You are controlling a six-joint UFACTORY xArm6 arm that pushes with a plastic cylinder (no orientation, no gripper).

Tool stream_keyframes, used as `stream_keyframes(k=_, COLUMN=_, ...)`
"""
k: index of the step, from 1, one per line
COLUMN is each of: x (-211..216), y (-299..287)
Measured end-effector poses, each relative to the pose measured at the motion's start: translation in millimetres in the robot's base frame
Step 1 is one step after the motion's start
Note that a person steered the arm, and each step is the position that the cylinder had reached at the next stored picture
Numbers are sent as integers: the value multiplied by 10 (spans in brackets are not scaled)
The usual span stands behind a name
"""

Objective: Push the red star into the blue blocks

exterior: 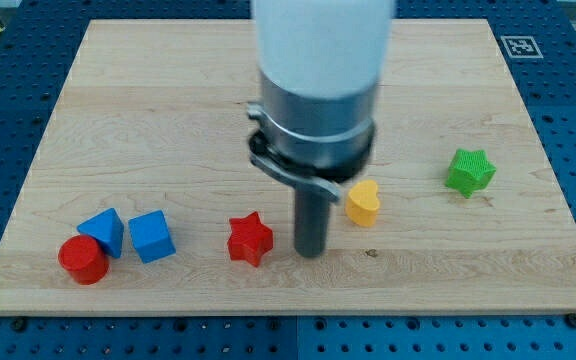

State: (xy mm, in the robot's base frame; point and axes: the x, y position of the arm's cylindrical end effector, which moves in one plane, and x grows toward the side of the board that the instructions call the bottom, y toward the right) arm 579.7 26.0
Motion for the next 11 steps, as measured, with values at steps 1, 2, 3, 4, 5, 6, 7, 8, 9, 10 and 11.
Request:
stream_keyframes(k=1, x=176, y=-45)
stream_keyframes(k=2, x=67, y=-323)
stream_keyframes(k=3, x=-154, y=-644)
stream_keyframes(k=4, x=-355, y=-941)
stream_keyframes(k=5, x=-483, y=-1220)
stream_keyframes(k=6, x=-541, y=-1457)
stream_keyframes(k=7, x=-626, y=-1374)
stream_keyframes(k=8, x=-919, y=-1354)
stream_keyframes(k=9, x=-959, y=-1471)
stream_keyframes(k=10, x=-818, y=-1632)
stream_keyframes(k=11, x=-743, y=-1781)
